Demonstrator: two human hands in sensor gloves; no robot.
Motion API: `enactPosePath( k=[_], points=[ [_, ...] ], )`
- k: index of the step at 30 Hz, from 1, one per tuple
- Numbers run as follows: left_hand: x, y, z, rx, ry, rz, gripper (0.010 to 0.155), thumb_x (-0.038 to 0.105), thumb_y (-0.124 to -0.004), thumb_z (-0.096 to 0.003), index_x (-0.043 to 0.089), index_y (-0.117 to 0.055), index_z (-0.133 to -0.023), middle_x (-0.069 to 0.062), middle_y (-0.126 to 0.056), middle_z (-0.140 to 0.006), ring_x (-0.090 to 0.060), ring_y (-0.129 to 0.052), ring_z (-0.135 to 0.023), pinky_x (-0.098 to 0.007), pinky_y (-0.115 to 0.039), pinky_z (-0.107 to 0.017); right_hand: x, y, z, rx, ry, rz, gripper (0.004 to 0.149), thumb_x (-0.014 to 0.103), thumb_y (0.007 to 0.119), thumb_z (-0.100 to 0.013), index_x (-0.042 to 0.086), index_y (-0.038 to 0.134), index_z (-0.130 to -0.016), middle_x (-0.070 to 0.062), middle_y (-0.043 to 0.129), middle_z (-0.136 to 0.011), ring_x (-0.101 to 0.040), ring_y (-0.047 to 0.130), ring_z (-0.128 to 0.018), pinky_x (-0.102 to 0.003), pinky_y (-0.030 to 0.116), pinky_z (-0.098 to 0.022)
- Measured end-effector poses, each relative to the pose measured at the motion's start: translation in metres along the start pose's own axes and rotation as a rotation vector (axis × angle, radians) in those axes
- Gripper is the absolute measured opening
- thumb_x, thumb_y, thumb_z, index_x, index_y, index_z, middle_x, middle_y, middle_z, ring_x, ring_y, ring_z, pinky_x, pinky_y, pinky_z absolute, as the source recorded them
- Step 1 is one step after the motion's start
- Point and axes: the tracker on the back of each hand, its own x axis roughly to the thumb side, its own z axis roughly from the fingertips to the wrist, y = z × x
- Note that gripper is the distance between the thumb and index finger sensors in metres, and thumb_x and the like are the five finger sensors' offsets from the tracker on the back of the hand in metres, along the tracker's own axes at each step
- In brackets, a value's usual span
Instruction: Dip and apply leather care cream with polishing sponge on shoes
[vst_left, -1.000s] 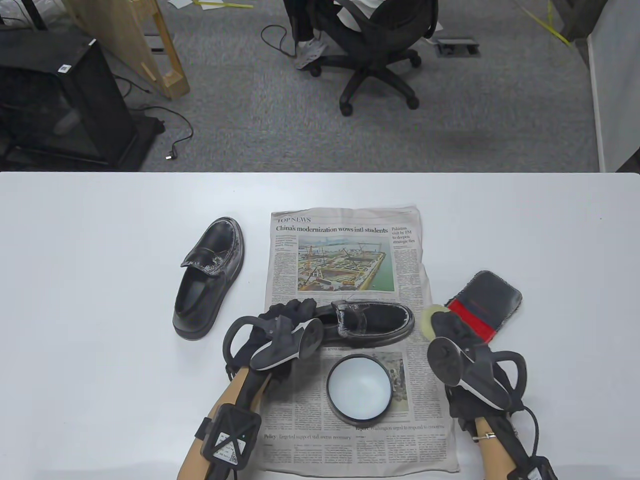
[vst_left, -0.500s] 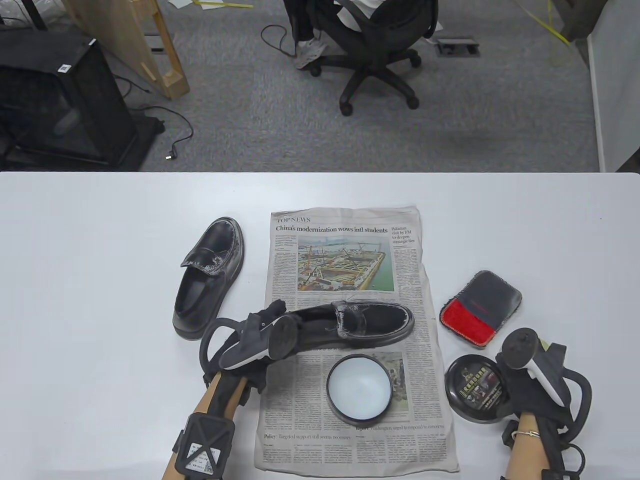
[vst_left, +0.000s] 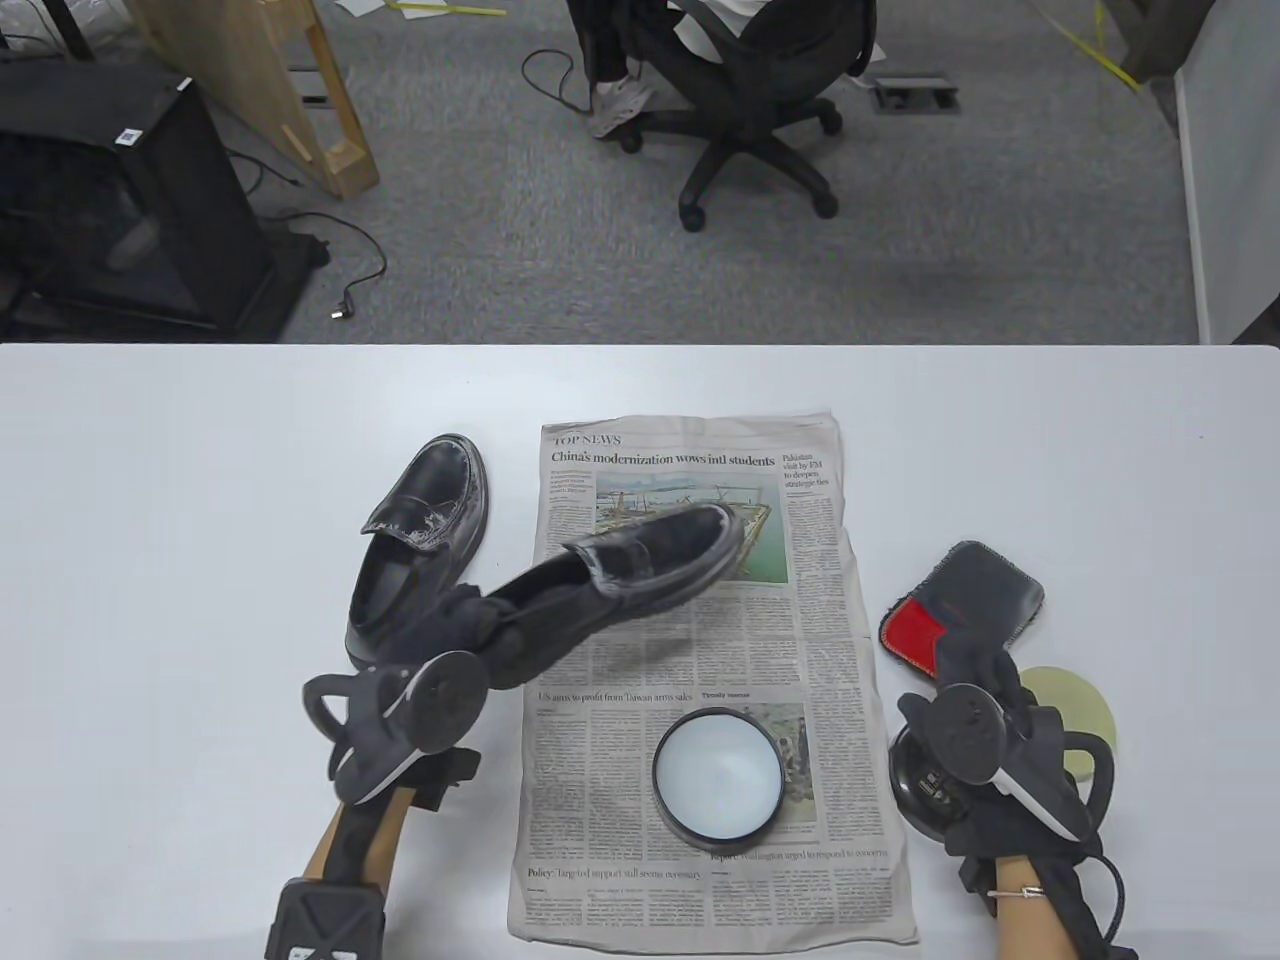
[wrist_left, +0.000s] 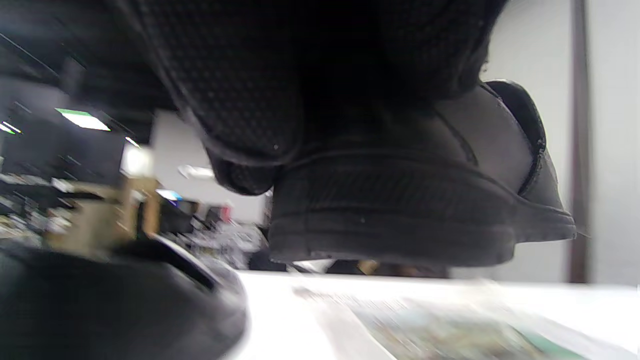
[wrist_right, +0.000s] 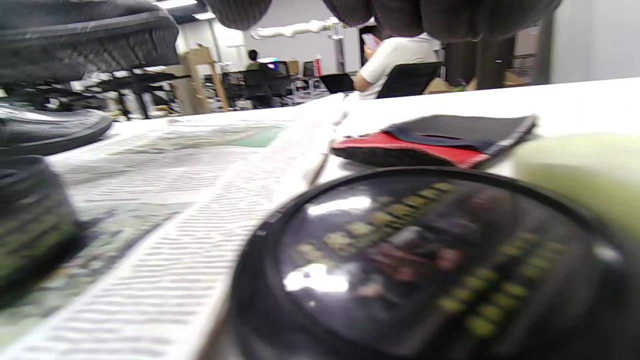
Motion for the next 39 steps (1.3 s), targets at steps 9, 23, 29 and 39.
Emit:
enactPosePath(
  k=[9, 23, 29, 39],
  points=[
    [-0.104, 0.003, 0.006, 0.112, 0.505, -0.068, 0.038, 0.045, -0.08, -0.0523, 0.034, -0.083, -0.089, -0.014, -0.091, -0.098, -0.036, -0.103, -0.062, -0.029, -0.094, -0.041, 0.017, 0.009, -0.002, 0.027, -0.07, 0.031, 0.074, 0.051, 0.05, -0.061, 0.007, 0.034, -0.118, -0.025, 0.041, -0.12, -0.052, 0.049, -0.105, -0.06, 0.054, -0.072],
    [-0.143, -0.057, 0.005, -0.109, 0.697, -0.085, 0.042, 0.042, -0.078, -0.055, 0.03, -0.081, -0.095, -0.019, -0.087, -0.101, -0.038, -0.102, -0.062, -0.029, -0.095, -0.041, 0.014, 0.013, -0.004, 0.061, -0.05, 0.037, 0.073, 0.05, 0.051, -0.061, 0.007, 0.035, -0.117, -0.025, 0.043, -0.119, -0.052, 0.052, -0.105, -0.059, 0.055, -0.072],
    [-0.133, -0.067, 0.003, -0.174, 0.625, -0.043, 0.045, 0.043, -0.079, -0.0545, 0.029, -0.081, -0.097, -0.021, -0.085, -0.103, -0.04, -0.1, -0.066, -0.031, -0.094, -0.044, 0.012, 0.013, -0.003, 0.056, -0.048, 0.03, 0.073, 0.05, 0.051, -0.061, 0.007, 0.035, -0.117, -0.025, 0.044, -0.119, -0.052, 0.052, -0.105, -0.059, 0.055, -0.072],
    [-0.122, -0.063, 0.001, -0.265, 0.52, -0.031, 0.047, 0.041, -0.073, -0.0587, 0.028, -0.076, -0.104, -0.025, -0.08, -0.107, -0.042, -0.098, -0.07, -0.035, -0.092, -0.047, 0.012, 0.012, -0.003, 0.067, -0.052, 0.02, 0.072, 0.05, 0.051, -0.061, 0.008, 0.038, -0.117, -0.024, 0.046, -0.119, -0.052, 0.055, -0.104, -0.059, 0.057, -0.071]
  ],
)
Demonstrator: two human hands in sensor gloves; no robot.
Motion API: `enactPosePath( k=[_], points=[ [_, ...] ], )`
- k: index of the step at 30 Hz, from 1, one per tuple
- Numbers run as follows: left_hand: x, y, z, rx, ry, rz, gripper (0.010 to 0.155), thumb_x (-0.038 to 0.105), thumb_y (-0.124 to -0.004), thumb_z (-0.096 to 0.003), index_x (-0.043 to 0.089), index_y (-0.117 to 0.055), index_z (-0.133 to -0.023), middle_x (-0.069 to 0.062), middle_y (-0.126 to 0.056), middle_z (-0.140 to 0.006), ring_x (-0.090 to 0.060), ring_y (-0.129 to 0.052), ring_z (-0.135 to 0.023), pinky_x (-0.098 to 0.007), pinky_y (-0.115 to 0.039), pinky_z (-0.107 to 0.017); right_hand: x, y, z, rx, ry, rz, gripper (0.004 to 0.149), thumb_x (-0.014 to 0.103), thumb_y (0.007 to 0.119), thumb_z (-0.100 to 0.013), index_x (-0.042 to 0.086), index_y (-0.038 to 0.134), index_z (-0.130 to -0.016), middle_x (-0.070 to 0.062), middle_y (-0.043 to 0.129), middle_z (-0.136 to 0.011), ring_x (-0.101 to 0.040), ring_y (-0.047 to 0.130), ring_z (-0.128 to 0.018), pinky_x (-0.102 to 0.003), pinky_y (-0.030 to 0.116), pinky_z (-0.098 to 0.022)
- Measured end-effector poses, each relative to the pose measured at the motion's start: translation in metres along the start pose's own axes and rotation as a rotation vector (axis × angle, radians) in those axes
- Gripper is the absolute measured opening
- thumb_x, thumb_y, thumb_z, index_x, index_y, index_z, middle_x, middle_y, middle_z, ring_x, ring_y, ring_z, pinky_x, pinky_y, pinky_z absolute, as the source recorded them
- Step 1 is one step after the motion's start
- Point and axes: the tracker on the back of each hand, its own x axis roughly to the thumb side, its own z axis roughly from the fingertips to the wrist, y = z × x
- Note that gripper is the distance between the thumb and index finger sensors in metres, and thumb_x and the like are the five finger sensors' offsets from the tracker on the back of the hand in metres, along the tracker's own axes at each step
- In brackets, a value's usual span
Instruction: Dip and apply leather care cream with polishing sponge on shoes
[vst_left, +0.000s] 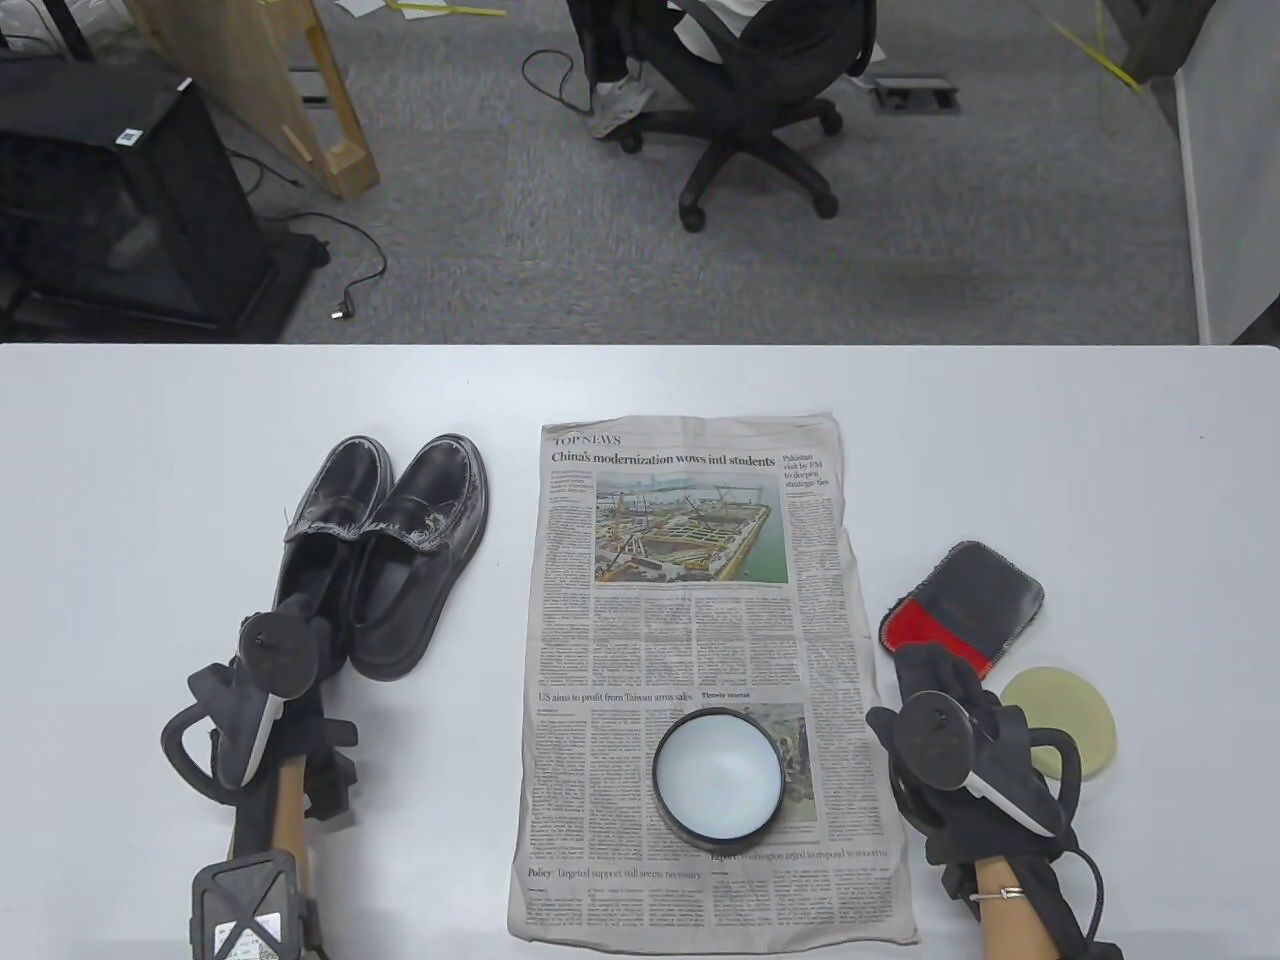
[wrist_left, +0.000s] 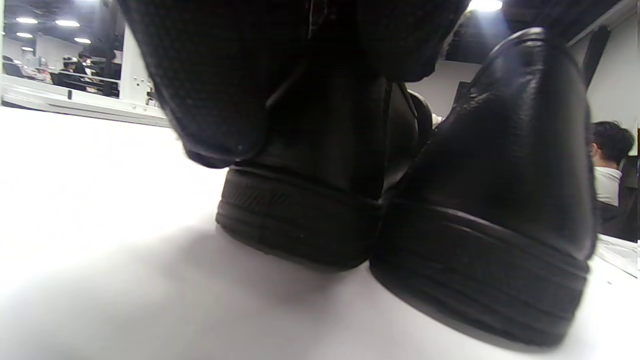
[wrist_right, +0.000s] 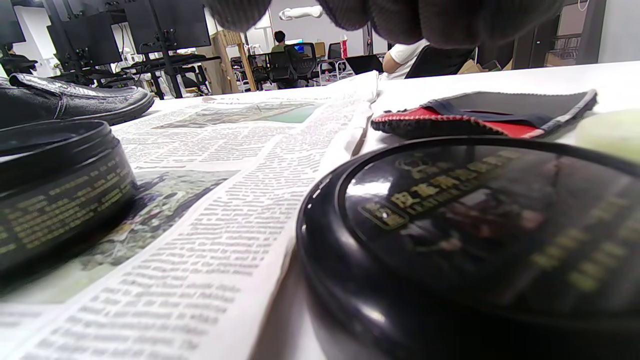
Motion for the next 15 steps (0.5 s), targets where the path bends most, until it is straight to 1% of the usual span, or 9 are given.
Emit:
enactPosePath(
  k=[3, 6, 8, 9, 11, 12, 14, 15],
  points=[
    [0.002, 0.003, 0.001, -0.027, -0.019, -0.029, 0.047, 0.041, -0.073, -0.059, 0.027, -0.076, -0.104, -0.026, -0.081, -0.106, -0.041, -0.099, -0.07, -0.035, -0.092, -0.047, 0.0, 0.0, 0.0, 0.006, -0.001, -0.002, 0.071, 0.05, 0.051, -0.061, 0.008, 0.038, -0.117, -0.024, 0.047, -0.119, -0.052, 0.055, -0.104, -0.059, 0.057, -0.071],
    [0.003, 0.002, 0.001, -0.038, -0.01, -0.022, 0.049, 0.041, -0.073, -0.0594, 0.026, -0.073, -0.106, -0.027, -0.079, -0.107, -0.041, -0.098, -0.072, -0.037, -0.091, -0.048, 0.0, 0.0, 0.0, 0.013, 0.003, 0.01, 0.071, 0.05, 0.051, -0.061, 0.008, 0.039, -0.117, -0.024, 0.047, -0.119, -0.052, 0.056, -0.104, -0.059, 0.057, -0.071],
    [0.004, 0.003, 0.003, -0.053, -0.009, -0.019, 0.055, 0.046, -0.072, -0.0586, 0.025, -0.07, -0.109, -0.028, -0.075, -0.11, -0.045, -0.094, -0.077, -0.042, -0.088, -0.05, -0.001, 0.0, 0.0, 0.015, 0.007, 0.014, 0.071, 0.05, 0.051, -0.061, 0.008, 0.039, -0.117, -0.024, 0.047, -0.118, -0.052, 0.056, -0.104, -0.059, 0.057, -0.071],
    [0.006, 0.005, 0.004, -0.052, -0.019, -0.019, 0.06, 0.048, -0.072, -0.0578, 0.023, -0.066, -0.112, -0.03, -0.069, -0.114, -0.047, -0.088, -0.084, -0.047, -0.085, -0.054, -0.001, -0.001, 0.0, 0.013, 0.011, 0.016, 0.071, 0.05, 0.051, -0.061, 0.008, 0.039, -0.117, -0.025, 0.047, -0.118, -0.052, 0.056, -0.104, -0.06, 0.058, -0.071],
    [0.011, 0.013, 0.009, 0.022, -0.04, -0.029, 0.067, 0.051, -0.071, -0.0573, 0.021, -0.059, -0.116, -0.032, -0.059, -0.118, -0.052, -0.076, -0.093, -0.056, -0.077, -0.062, -0.002, -0.003, 0.001, 0.01, 0.02, 0.024, 0.071, 0.051, 0.051, -0.061, 0.008, 0.04, -0.117, -0.025, 0.048, -0.118, -0.052, 0.057, -0.103, -0.06, 0.059, -0.07],
    [0.016, 0.019, 0.014, 0.09, -0.06, -0.033, 0.069, 0.051, -0.071, -0.057, 0.02, -0.057, -0.117, -0.032, -0.056, -0.12, -0.053, -0.072, -0.096, -0.057, -0.074, -0.064, -0.002, -0.005, 0.002, 0.006, 0.026, 0.037, 0.071, 0.051, 0.051, -0.061, 0.008, 0.04, -0.117, -0.025, 0.049, -0.118, -0.053, 0.058, -0.103, -0.06, 0.059, -0.07],
    [0.028, 0.032, 0.025, 0.188, -0.123, -0.016, 0.071, 0.052, -0.07, -0.0568, 0.019, -0.054, -0.117, -0.03, -0.054, -0.12, -0.052, -0.068, -0.099, -0.059, -0.07, -0.067, -0.003, -0.007, 0.003, 0.003, 0.04, 0.065, 0.07, 0.051, 0.052, -0.061, 0.009, 0.043, -0.116, -0.024, 0.053, -0.117, -0.052, 0.062, -0.102, -0.059, 0.062, -0.069],
    [0.036, 0.037, 0.032, 0.219, -0.172, 0.01, 0.072, 0.053, -0.07, -0.0566, 0.018, -0.053, -0.117, -0.03, -0.054, -0.121, -0.051, -0.066, -0.1, -0.06, -0.069, -0.068, -0.003, -0.007, 0.003, 0.013, 0.048, 0.08, 0.07, 0.052, 0.052, -0.061, 0.01, 0.046, -0.116, -0.023, 0.055, -0.117, -0.051, 0.065, -0.1, -0.059, 0.064, -0.068]
  ],
)
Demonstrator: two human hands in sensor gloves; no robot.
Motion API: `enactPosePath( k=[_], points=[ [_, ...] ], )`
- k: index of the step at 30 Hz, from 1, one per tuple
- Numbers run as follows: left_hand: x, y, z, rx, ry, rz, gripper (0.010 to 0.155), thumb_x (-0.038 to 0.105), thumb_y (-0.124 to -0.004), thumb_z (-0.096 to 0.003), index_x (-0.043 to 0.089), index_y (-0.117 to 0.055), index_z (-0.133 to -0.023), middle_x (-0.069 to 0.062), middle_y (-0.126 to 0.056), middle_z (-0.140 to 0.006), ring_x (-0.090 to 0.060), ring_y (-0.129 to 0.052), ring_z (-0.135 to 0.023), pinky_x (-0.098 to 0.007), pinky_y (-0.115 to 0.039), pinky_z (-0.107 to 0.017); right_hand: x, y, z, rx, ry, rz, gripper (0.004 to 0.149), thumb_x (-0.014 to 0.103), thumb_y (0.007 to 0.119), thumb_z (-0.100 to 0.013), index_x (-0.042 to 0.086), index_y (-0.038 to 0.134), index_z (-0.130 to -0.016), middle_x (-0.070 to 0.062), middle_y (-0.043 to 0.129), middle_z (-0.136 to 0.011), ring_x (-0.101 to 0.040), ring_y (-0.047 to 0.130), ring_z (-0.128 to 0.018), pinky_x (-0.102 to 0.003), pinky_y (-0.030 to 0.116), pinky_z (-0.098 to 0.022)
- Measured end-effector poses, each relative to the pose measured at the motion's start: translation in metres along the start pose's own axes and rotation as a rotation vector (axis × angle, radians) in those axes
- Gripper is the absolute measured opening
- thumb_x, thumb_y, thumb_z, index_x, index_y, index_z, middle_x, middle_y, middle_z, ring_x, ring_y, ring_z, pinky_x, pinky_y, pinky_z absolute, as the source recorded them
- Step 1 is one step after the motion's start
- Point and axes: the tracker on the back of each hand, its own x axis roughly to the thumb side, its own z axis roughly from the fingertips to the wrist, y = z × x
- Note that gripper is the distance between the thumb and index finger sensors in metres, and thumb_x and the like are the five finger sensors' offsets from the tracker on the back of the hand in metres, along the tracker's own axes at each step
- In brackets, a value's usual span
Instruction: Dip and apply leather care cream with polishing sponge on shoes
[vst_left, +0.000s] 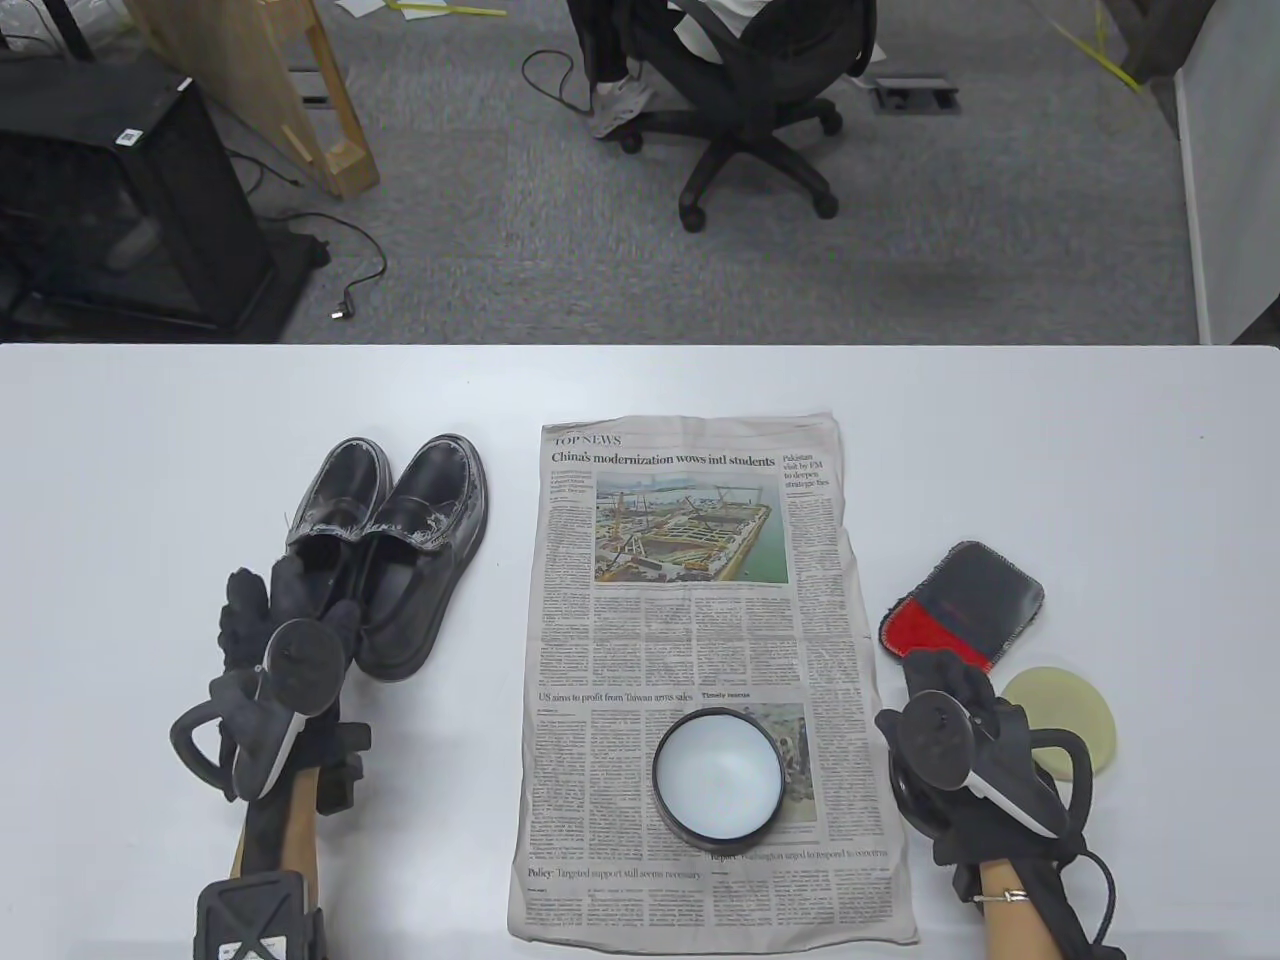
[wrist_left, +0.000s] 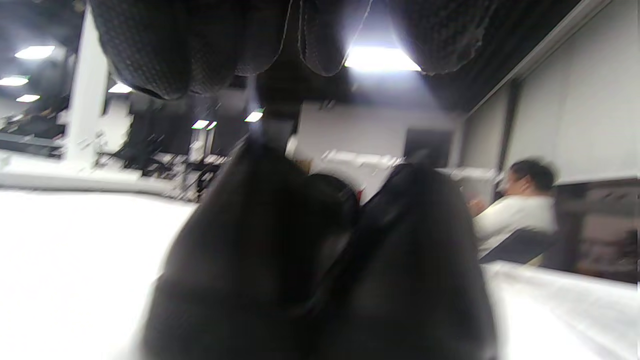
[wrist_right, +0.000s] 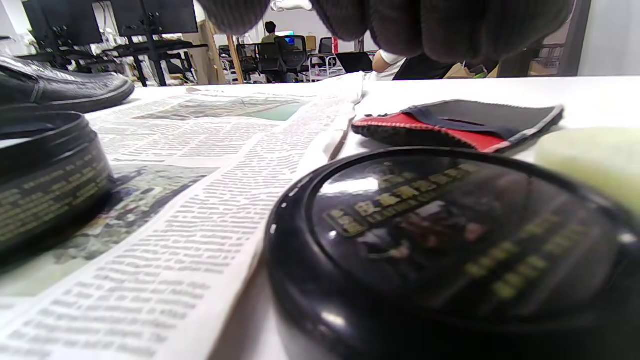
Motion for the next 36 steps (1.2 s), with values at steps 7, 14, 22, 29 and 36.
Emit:
enactPosePath(
  k=[7, 14, 22, 29, 36],
  points=[
    [0.09, -0.005, 0.047, -0.283, -0.57, 0.479, 0.087, 0.062, -0.07, -0.0514, 0.015, -0.044, -0.12, -0.028, -0.051, -0.123, -0.051, -0.061, -0.105, -0.064, -0.062, -0.071, -0.003, 0.005, -0.001, 0.132, 0.083, 0.104, 0.077, 0.059, 0.056, -0.057, 0.008, 0.056, -0.114, -0.026, 0.066, -0.113, -0.055, 0.077, -0.093, -0.061, 0.072, -0.062],
    [0.147, -0.062, 0.091, -0.708, -0.905, 0.324, 0.116, 0.069, -0.072, -0.0429, 0.002, -0.019, -0.121, -0.034, -0.03, -0.125, -0.058, -0.04, -0.107, -0.071, -0.049, -0.072, -0.01, 0.016, -0.007, 0.227, 0.085, 0.079, 0.088, 0.064, 0.062, -0.05, 0.004, 0.057, -0.114, -0.031, 0.063, -0.113, -0.06, 0.076, -0.092, -0.066, 0.077, -0.056],
    [0.164, -0.095, 0.118, -0.837, -0.971, 0.105, 0.118, 0.065, -0.075, -0.043, -0.003, -0.016, -0.119, -0.037, -0.027, -0.123, -0.06, -0.033, -0.105, -0.071, -0.039, -0.07, -0.004, 0.028, -0.014, 0.3, 0.055, 0.118, 0.104, 0.068, 0.072, -0.039, 0.005, 0.04, -0.115, -0.042, 0.049, -0.112, -0.068, 0.064, -0.089, -0.069, 0.079, -0.053],
    [0.169, -0.099, 0.122, -0.836, -0.975, 0.054, 0.113, 0.064, -0.072, -0.0473, -0.002, -0.014, -0.119, -0.038, -0.024, -0.122, -0.062, -0.029, -0.103, -0.073, -0.038, -0.066, 0.001, 0.041, -0.019, 0.368, 0.045, 0.164, 0.115, 0.069, 0.074, -0.035, 0.003, 0.024, -0.114, -0.05, 0.039, -0.108, -0.073, 0.056, -0.085, -0.07, 0.082, -0.05],
    [0.17, -0.098, 0.123, -0.834, -0.964, 0.03, 0.11, 0.063, -0.07, -0.0498, -0.002, -0.015, -0.119, -0.037, -0.023, -0.122, -0.061, -0.029, -0.103, -0.073, -0.038, -0.066, -0.002, 0.048, -0.02, 0.38, 0.046, 0.134, 0.122, 0.071, 0.074, -0.034, 0.0, 0.017, -0.115, -0.052, 0.035, -0.109, -0.076, 0.054, -0.087, -0.072, 0.08, -0.051]
  ],
)
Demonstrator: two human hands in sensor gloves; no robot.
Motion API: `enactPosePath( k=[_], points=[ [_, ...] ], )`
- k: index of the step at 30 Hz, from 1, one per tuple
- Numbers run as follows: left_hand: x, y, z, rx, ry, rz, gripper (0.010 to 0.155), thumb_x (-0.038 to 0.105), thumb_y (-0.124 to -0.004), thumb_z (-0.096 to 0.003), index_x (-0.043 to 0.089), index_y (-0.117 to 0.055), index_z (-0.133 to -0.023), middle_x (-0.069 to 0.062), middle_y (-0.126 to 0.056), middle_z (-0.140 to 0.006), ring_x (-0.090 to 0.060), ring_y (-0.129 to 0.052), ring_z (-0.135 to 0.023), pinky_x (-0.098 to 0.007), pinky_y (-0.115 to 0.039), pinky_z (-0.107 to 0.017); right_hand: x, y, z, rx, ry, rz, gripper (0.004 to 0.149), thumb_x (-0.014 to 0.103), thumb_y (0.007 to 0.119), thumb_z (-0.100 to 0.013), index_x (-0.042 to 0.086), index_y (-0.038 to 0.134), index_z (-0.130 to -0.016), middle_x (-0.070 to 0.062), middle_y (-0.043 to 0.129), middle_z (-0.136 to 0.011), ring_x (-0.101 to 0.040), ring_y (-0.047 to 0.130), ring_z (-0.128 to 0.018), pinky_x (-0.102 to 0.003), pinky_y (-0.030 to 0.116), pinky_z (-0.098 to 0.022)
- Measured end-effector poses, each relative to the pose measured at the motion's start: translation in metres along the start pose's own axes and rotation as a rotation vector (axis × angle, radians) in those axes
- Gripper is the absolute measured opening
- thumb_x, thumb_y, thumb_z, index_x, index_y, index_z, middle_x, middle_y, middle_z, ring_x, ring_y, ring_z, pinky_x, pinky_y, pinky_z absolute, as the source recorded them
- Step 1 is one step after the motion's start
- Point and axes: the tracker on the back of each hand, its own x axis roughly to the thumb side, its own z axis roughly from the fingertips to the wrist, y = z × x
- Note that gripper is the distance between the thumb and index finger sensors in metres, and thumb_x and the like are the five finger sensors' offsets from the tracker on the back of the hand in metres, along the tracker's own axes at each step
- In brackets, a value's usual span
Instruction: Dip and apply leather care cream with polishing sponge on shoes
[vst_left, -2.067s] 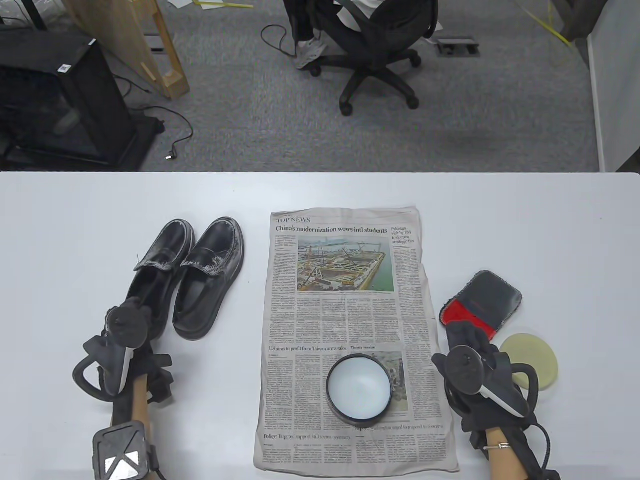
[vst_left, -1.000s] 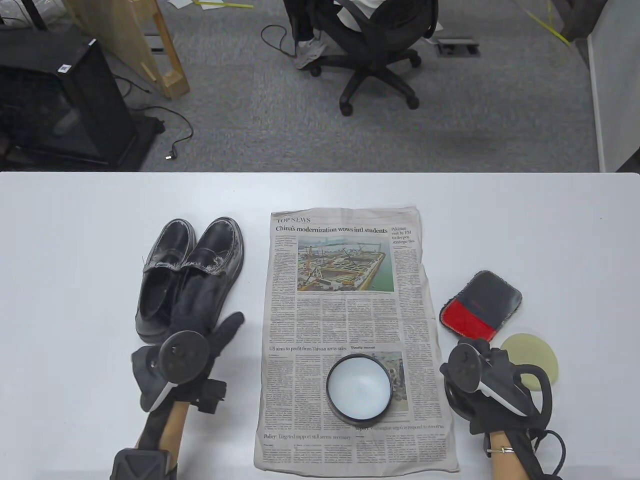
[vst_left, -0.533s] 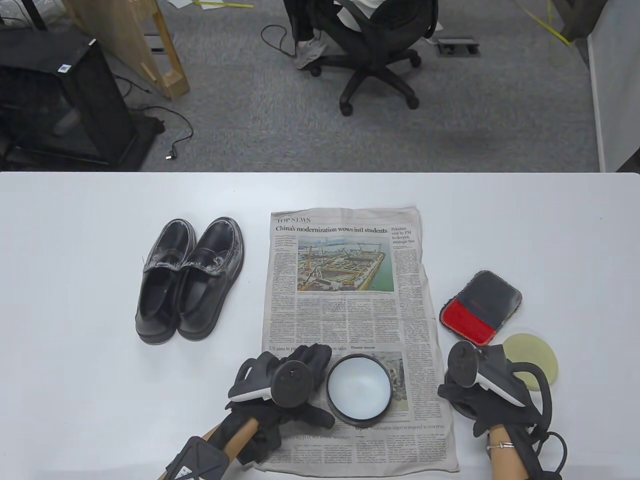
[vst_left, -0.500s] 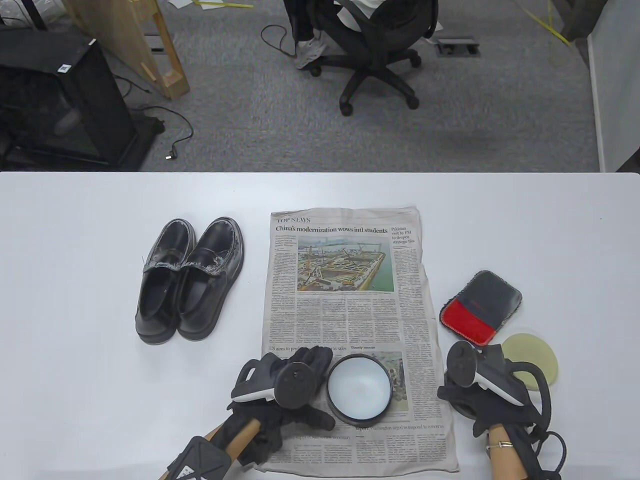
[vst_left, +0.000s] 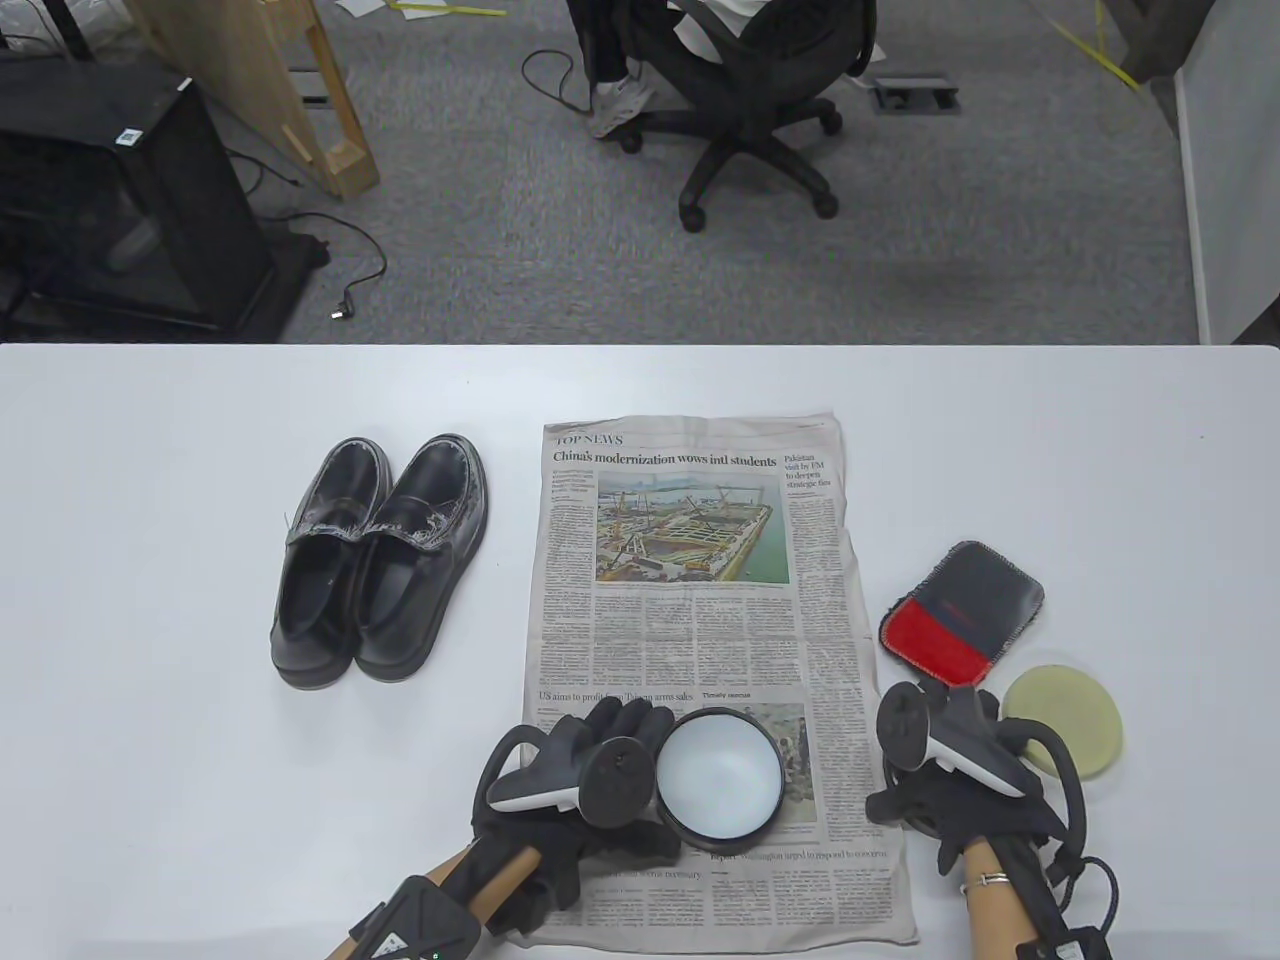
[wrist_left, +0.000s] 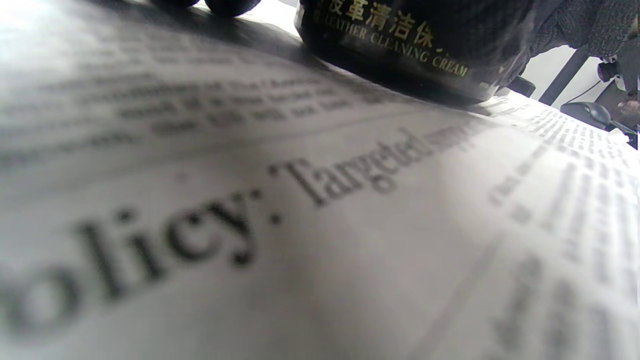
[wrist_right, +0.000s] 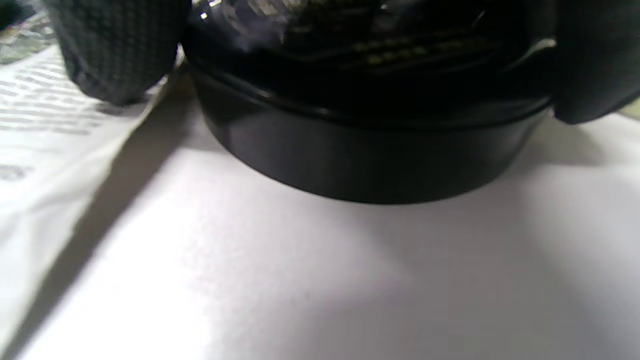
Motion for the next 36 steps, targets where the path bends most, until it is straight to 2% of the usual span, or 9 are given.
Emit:
enactPosePath(
  k=[4, 7, 9, 12, 13, 16, 21, 31, 36],
  points=[
    [0.0, 0.0, 0.0, -0.002, 0.008, -0.002, 0.108, 0.061, -0.07, -0.0509, -0.002, -0.015, -0.119, -0.036, -0.023, -0.122, -0.06, -0.028, -0.103, -0.072, -0.038, -0.067, -0.005, -0.005, 0.0, -0.025, -0.011, -0.04, 0.125, 0.073, 0.076, -0.031, -0.001, 0.022, -0.117, -0.051, 0.04, -0.109, -0.073, 0.058, -0.086, -0.072, 0.078, -0.054],
    [0.0, 0.0, 0.0, -0.002, 0.014, 0.009, 0.107, 0.061, -0.07, -0.0511, -0.001, -0.016, -0.119, -0.035, -0.023, -0.123, -0.059, -0.028, -0.104, -0.072, -0.037, -0.067, -0.01, -0.022, 0.016, -0.143, -0.031, -0.088, 0.125, 0.073, 0.076, -0.032, -0.001, 0.022, -0.117, -0.051, 0.039, -0.109, -0.073, 0.056, -0.086, -0.073, 0.074, -0.056],
    [-0.001, 0.0, 0.0, -0.003, 0.016, 0.022, 0.106, 0.06, -0.071, -0.051, 0.0, -0.017, -0.119, -0.034, -0.023, -0.123, -0.058, -0.027, -0.104, -0.071, -0.036, -0.067, -0.003, -0.035, 0.032, -0.236, -0.154, -0.171, 0.125, 0.073, 0.075, -0.032, -0.001, 0.022, -0.118, -0.05, 0.039, -0.109, -0.072, 0.057, -0.087, -0.073, 0.073, -0.057],
    [-0.001, 0.0, 0.0, -0.004, 0.019, 0.029, 0.106, 0.06, -0.071, -0.0509, 0.0, -0.017, -0.12, -0.033, -0.022, -0.123, -0.057, -0.027, -0.104, -0.071, -0.036, -0.067, 0.03, -0.051, 0.053, -0.328, -0.327, -0.158, 0.125, 0.074, 0.074, -0.033, 0.0, 0.021, -0.118, -0.049, 0.039, -0.11, -0.072, 0.056, -0.087, -0.072, 0.072, -0.058],
    [-0.002, 0.0, 0.0, -0.003, 0.021, 0.033, 0.106, 0.06, -0.071, -0.0509, 0.0, -0.018, -0.12, -0.033, -0.023, -0.123, -0.057, -0.026, -0.104, -0.071, -0.036, -0.068, 0.057, -0.056, 0.06, -0.352, -0.405, -0.075, 0.125, 0.075, 0.074, -0.033, 0.002, 0.02, -0.119, -0.048, 0.038, -0.111, -0.07, 0.055, -0.089, -0.072, 0.071, -0.06],
    [-0.002, 0.0, 0.0, -0.005, 0.024, 0.038, 0.105, 0.06, -0.072, -0.0507, 0.001, -0.018, -0.12, -0.032, -0.022, -0.123, -0.056, -0.026, -0.104, -0.07, -0.035, -0.068, 0.113, -0.053, 0.061, -0.306, -0.555, 0.075, 0.124, 0.075, 0.073, -0.032, 0.004, 0.019, -0.119, -0.046, 0.037, -0.113, -0.069, 0.054, -0.091, -0.071, 0.069, -0.063],
    [-0.002, 0.0, -0.001, -0.007, 0.025, 0.047, 0.105, 0.06, -0.071, -0.0508, 0.002, -0.019, -0.12, -0.031, -0.022, -0.123, -0.056, -0.025, -0.105, -0.07, -0.034, -0.068, 0.161, -0.049, 0.049, -0.239, -0.63, 0.195, 0.123, 0.075, 0.072, -0.033, 0.005, 0.017, -0.119, -0.045, 0.033, -0.114, -0.069, 0.051, -0.093, -0.071, 0.066, -0.065],
    [-0.003, -0.001, -0.001, -0.01, 0.029, 0.054, 0.105, 0.06, -0.071, -0.051, 0.002, -0.019, -0.12, -0.031, -0.021, -0.123, -0.055, -0.024, -0.105, -0.07, -0.033, -0.068, 0.17, -0.046, 0.047, -0.242, -0.584, 0.235, 0.12, 0.076, 0.067, -0.038, 0.003, 0.015, -0.119, -0.047, 0.033, -0.113, -0.07, 0.052, -0.092, -0.071, 0.068, -0.063],
    [-0.003, 0.0, -0.001, -0.012, 0.037, 0.047, 0.105, 0.06, -0.071, -0.0508, 0.002, -0.02, -0.12, -0.03, -0.021, -0.123, -0.055, -0.024, -0.105, -0.069, -0.033, -0.068, 0.171, -0.041, 0.051, -0.267, -0.507, 0.286, 0.113, 0.079, 0.043, -0.047, -0.003, 0.012, -0.118, -0.048, 0.036, -0.113, -0.069, 0.063, -0.087, -0.063, 0.077, -0.059]
  ],
)
